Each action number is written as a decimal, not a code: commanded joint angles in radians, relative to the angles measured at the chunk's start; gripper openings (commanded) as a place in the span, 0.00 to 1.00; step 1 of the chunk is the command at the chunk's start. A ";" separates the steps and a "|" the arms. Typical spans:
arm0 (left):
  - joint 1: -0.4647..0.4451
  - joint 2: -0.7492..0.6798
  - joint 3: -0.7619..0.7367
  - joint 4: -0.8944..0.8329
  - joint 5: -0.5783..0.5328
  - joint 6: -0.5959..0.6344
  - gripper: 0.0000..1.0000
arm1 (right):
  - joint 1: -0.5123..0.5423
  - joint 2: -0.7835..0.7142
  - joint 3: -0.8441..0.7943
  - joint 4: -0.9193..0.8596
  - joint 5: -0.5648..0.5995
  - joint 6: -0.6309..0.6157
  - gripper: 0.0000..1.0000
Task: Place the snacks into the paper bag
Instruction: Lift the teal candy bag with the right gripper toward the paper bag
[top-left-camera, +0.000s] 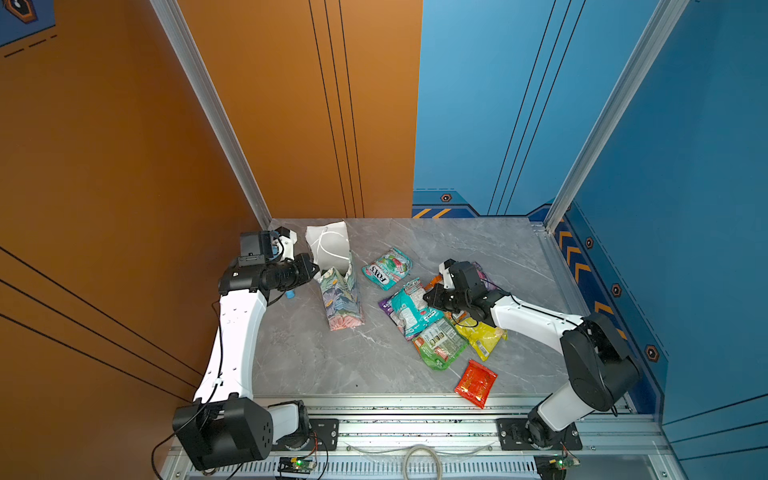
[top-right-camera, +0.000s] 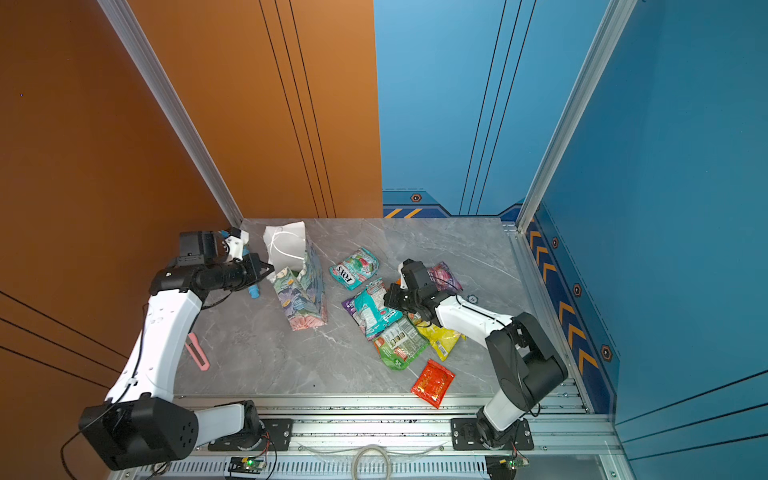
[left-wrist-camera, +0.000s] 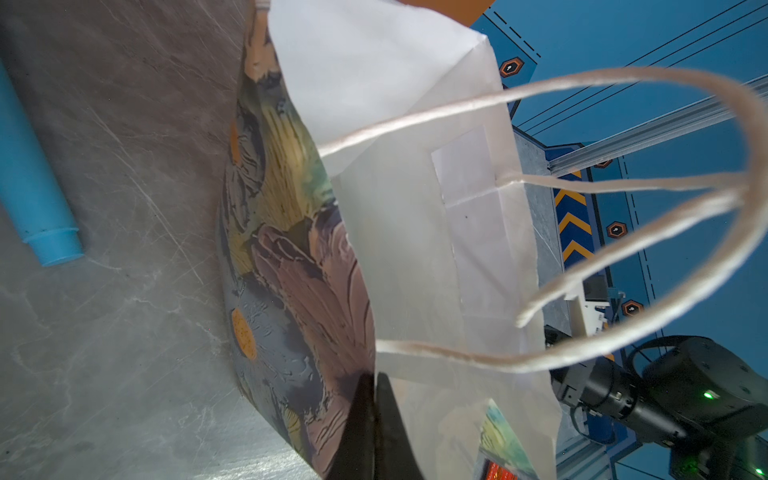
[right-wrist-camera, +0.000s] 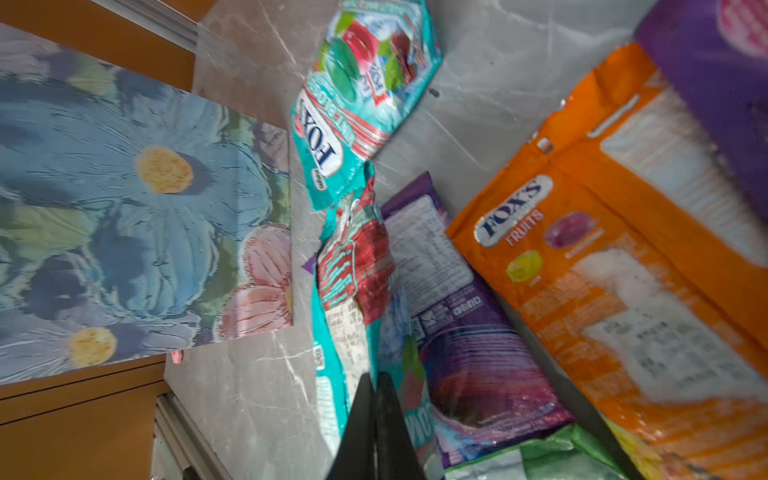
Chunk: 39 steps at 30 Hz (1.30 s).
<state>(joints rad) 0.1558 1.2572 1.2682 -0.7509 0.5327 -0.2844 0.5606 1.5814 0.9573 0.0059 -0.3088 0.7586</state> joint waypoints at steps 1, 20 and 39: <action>-0.005 0.004 0.011 -0.015 0.017 0.013 0.00 | 0.014 -0.070 0.072 -0.036 0.037 -0.010 0.00; -0.050 0.022 0.031 0.004 0.061 0.017 0.00 | 0.112 0.006 0.550 -0.096 0.242 -0.052 0.00; -0.162 0.066 0.079 0.003 0.151 0.105 0.00 | 0.205 0.351 1.170 -0.179 0.476 -0.227 0.00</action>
<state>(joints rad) -0.0025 1.3247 1.3315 -0.7517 0.6456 -0.2157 0.7605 1.9110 2.0342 -0.1688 0.1005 0.5922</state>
